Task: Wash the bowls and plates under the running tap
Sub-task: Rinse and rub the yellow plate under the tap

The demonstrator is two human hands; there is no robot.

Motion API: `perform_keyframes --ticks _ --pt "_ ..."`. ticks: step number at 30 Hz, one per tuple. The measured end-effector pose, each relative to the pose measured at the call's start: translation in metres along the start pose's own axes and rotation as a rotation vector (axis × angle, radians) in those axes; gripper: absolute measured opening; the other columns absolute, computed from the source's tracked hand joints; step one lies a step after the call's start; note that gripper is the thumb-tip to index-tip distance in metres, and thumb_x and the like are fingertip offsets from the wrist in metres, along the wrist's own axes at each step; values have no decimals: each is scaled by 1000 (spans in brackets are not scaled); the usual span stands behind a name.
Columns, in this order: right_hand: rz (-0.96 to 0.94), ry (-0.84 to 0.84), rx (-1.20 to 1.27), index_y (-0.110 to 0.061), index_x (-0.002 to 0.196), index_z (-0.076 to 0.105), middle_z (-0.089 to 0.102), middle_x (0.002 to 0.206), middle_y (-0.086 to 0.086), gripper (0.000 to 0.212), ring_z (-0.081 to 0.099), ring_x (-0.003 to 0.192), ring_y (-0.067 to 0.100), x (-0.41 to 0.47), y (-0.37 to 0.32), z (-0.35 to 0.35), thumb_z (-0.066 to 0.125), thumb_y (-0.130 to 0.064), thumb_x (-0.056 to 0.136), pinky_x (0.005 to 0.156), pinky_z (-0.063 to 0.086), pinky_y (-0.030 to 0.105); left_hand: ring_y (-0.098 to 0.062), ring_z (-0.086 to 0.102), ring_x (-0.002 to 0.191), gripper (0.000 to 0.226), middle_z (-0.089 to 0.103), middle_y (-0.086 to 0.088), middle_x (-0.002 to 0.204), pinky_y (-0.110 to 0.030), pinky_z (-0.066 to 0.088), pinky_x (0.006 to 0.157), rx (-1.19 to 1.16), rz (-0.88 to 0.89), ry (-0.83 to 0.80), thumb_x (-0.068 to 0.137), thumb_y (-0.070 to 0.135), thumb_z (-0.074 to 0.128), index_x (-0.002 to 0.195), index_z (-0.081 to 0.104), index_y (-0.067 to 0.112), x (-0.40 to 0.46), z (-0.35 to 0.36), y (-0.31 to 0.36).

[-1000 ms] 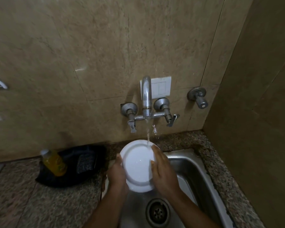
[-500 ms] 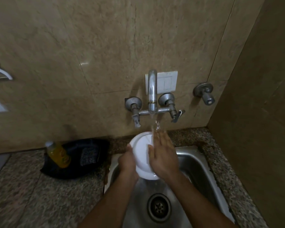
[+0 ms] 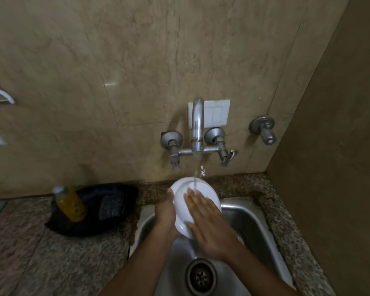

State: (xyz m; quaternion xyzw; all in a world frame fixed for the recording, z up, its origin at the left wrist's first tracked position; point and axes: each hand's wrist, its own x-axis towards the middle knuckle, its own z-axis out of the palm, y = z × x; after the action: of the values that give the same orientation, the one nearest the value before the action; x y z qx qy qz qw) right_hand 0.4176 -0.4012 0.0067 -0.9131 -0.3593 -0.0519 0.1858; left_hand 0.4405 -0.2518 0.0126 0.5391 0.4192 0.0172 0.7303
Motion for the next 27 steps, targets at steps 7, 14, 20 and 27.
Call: perform_keyframes --ticks 7,14,20,27 --pt "96 19 -27 -17 156 -5 -13 163 3 67 -11 150 19 35 -7 -7 20 -46 101 122 1 39 -30 64 96 48 67 -14 108 -38 52 85 -7 -16 -21 95 49 52 110 65 5 -8 7 6" --pt "382 54 35 -21 156 -3 -7 163 -2 70 -10 150 18 29 30 -5 9 -58 97 123 4 40 -35 64 101 39 69 -13 110 -52 51 96 -38 12 -81 89 52 59 95 66 15 -19 7 -1" --pt "82 13 -17 -25 156 -9 -13 163 -3 64 -15 150 16 -5 9 -10 16 -51 102 122 -2 38 -36 65 99 43 69 -15 106 -54 52 93 -142 -22 -78 92 48 57 108 63 9 -18 9 21" --pt "291 65 93 -35 155 -4 -8 164 -4 71 -16 149 20 11 25 -6 0 -67 92 120 -3 34 -37 63 101 44 67 -15 112 -55 51 94 -104 -49 -91 95 48 53 115 62 9 -19 15 18"
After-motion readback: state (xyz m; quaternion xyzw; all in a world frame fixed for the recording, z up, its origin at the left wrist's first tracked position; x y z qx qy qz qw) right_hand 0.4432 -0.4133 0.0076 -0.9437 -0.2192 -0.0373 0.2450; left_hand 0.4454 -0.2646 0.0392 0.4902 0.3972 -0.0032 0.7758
